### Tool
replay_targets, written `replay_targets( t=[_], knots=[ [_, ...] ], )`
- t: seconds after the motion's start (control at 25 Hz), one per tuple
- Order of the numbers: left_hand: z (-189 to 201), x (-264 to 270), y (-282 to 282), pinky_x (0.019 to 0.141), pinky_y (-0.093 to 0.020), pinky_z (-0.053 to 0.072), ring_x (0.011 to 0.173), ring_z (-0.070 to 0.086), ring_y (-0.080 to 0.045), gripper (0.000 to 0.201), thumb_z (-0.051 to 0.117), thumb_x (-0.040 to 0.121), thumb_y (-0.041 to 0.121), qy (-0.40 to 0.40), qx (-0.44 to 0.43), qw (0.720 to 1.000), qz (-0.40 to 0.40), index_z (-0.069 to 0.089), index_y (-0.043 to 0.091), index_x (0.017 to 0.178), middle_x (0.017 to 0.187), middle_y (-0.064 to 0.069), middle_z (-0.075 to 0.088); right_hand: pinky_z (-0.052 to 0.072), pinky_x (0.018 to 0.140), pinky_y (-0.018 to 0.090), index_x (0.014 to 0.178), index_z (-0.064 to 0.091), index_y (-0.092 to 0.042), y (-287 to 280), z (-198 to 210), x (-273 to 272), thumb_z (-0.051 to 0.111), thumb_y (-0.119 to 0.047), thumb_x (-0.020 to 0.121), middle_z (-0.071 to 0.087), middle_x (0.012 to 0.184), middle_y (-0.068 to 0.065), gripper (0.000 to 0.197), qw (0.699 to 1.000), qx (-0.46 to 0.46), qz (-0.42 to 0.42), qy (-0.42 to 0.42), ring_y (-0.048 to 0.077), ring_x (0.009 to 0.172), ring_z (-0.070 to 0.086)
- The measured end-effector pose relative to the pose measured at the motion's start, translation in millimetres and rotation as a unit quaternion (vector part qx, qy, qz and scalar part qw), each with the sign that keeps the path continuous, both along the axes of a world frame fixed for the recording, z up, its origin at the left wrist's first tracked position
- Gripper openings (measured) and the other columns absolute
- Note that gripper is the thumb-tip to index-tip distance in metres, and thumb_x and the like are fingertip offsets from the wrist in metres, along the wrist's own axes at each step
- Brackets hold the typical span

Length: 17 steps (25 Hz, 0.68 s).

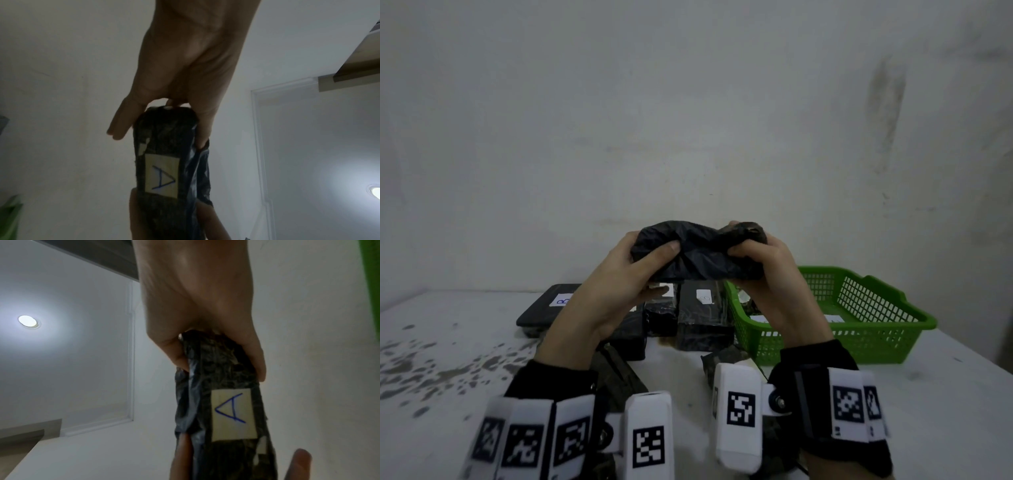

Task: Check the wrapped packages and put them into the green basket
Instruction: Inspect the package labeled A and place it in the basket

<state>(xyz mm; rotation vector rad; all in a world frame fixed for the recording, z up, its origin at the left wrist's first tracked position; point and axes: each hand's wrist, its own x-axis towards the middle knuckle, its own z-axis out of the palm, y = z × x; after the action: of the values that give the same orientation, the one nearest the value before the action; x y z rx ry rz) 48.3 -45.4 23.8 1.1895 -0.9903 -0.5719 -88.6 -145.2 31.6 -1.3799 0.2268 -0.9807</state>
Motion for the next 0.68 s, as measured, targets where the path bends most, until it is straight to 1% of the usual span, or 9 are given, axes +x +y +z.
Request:
replay_targets(
  t=[0.08, 0.12, 0.2, 0.32, 0.4, 0.48, 0.56, 0.64, 0.68],
  knots=[
    [-1, 3, 1, 0.073, -0.025, 0.057, 0.098, 0.067, -0.018, 0.04, 0.06, 0.083, 0.019, -0.005, 0.0, 1.0, -0.006, 0.054, 0.009, 0.121, 0.114, -0.009, 0.066, 0.053, 0.067, 0.029, 0.089, 0.056, -0.007, 0, 0, -3, 0.046, 0.008, 0.084, 0.059, 0.079, 0.006, 0.018, 0.999, -0.014, 0.017, 0.033, 0.017, 0.075, 0.059],
    [-1, 6, 0, 0.072, -0.025, 0.058, 0.096, 0.067, -0.019, 0.041, 0.062, 0.082, 0.017, -0.008, -0.003, 1.0, 0.005, 0.054, 0.007, 0.121, 0.114, -0.011, 0.066, 0.054, 0.075, 0.033, 0.092, 0.057, -0.006, 0, -1, -3, 0.049, 0.006, 0.085, 0.061, 0.084, 0.008, 0.017, 0.998, -0.019, 0.017, 0.051, 0.019, 0.079, 0.061],
    [-1, 10, 0, 0.079, -0.032, 0.057, 0.095, 0.067, -0.021, 0.04, 0.063, 0.081, 0.013, -0.007, -0.011, 1.0, 0.028, 0.054, 0.005, 0.12, 0.112, -0.014, 0.065, 0.054, 0.084, 0.039, 0.105, 0.059, -0.002, -2, -3, -1, 0.053, 0.005, 0.085, 0.064, 0.095, 0.013, 0.021, 0.997, -0.024, -0.006, 0.069, 0.023, 0.086, 0.064],
    [-1, 14, 0, 0.085, -0.041, 0.054, 0.097, 0.066, -0.025, 0.04, 0.063, 0.082, 0.01, -0.005, -0.01, 0.999, 0.037, 0.053, 0.004, 0.12, 0.113, -0.016, 0.064, 0.055, 0.086, 0.037, 0.119, 0.054, 0.002, -2, -5, 2, 0.058, -0.001, 0.085, 0.066, 0.105, 0.016, 0.034, 0.995, -0.035, -0.051, 0.083, 0.025, 0.091, 0.067],
    [-1, 14, 1, 0.082, -0.04, 0.053, 0.098, 0.065, -0.026, 0.041, 0.062, 0.081, 0.009, 0.0, -0.012, 1.0, 0.028, 0.052, 0.004, 0.121, 0.114, -0.016, 0.064, 0.056, 0.085, 0.034, 0.121, 0.053, 0.001, 0, -4, 2, 0.059, -0.001, 0.085, 0.067, 0.103, 0.013, 0.036, 0.994, -0.042, -0.061, 0.086, 0.023, 0.091, 0.067],
    [0, 13, 0, 0.08, -0.037, 0.053, 0.098, 0.064, -0.025, 0.042, 0.062, 0.081, 0.009, 0.01, -0.017, 1.0, 0.022, 0.051, 0.003, 0.121, 0.114, -0.015, 0.063, 0.054, 0.088, 0.035, 0.123, 0.052, -0.002, 2, -3, 1, 0.058, 0.0, 0.085, 0.066, 0.103, 0.01, 0.039, 0.994, -0.041, -0.06, 0.076, 0.021, 0.092, 0.066],
    [0, 11, 0, 0.08, -0.035, 0.053, 0.099, 0.064, -0.024, 0.043, 0.062, 0.082, 0.01, 0.008, -0.017, 1.0, 0.021, 0.049, 0.004, 0.123, 0.115, -0.013, 0.062, 0.053, 0.091, 0.038, 0.128, 0.049, -0.009, 5, -1, -2, 0.057, -0.003, 0.086, 0.062, 0.113, 0.008, 0.043, 0.996, -0.04, -0.045, 0.067, 0.019, 0.097, 0.064],
    [-1, 12, -3, 0.08, -0.034, 0.054, 0.099, 0.065, -0.022, 0.05, 0.067, 0.08, 0.019, -0.011, -0.019, 0.999, 0.025, 0.048, 0.006, 0.124, 0.117, -0.013, 0.062, 0.051, 0.093, 0.046, 0.129, 0.045, -0.02, 7, 0, -3, 0.057, -0.009, 0.088, 0.056, 0.12, 0.003, 0.044, 0.997, -0.032, -0.025, 0.07, 0.017, 0.098, 0.062],
    [-2, 13, -4, 0.078, -0.033, 0.054, 0.1, 0.065, -0.021, 0.06, 0.072, 0.075, 0.031, -0.019, -0.02, 0.999, 0.024, 0.048, 0.007, 0.125, 0.118, -0.013, 0.062, 0.049, 0.092, 0.051, 0.128, 0.045, -0.023, 6, -1, -4, 0.058, -0.014, 0.088, 0.055, 0.121, 0.003, 0.044, 0.997, -0.026, -0.014, 0.073, 0.017, 0.098, 0.062]
  ],
)
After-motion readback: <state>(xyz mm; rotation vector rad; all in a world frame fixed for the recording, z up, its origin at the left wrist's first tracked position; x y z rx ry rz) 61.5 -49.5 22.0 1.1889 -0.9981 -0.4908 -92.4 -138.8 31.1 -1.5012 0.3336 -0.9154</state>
